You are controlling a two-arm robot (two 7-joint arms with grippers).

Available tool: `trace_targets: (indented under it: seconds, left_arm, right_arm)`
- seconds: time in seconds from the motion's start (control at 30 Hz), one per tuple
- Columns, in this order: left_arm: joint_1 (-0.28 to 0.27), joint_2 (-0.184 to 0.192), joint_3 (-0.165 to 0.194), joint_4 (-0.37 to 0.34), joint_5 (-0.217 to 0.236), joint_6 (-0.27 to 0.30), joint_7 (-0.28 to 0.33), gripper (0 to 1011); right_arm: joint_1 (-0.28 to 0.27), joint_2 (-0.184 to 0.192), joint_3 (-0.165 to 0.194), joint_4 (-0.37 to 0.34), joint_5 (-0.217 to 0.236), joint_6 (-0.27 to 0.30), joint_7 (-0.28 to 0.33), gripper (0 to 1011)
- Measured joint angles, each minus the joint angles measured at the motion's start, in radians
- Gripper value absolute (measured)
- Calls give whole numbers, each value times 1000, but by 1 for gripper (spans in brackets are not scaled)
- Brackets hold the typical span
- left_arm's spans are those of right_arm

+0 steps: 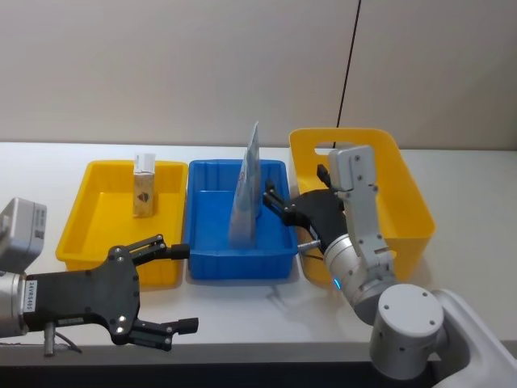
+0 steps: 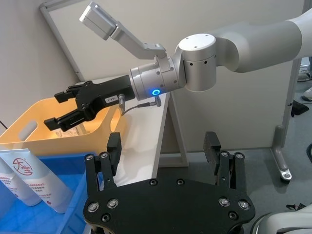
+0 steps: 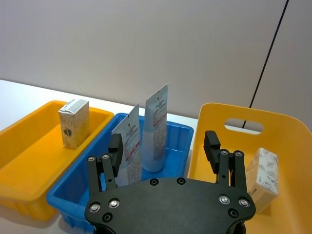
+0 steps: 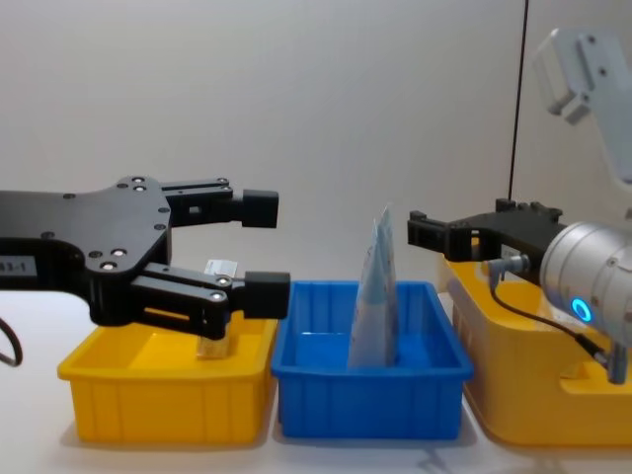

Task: Bimanual collaborative sorting of washing and personal care products

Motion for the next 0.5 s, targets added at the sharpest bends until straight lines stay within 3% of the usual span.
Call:
trace_targets:
  seconds: [0.5]
  left_arm:
    - [0,0,0,0,0,0,0,1001]
  right_arm:
    - [22,-28,-21,29,-25,-16,22,1003]
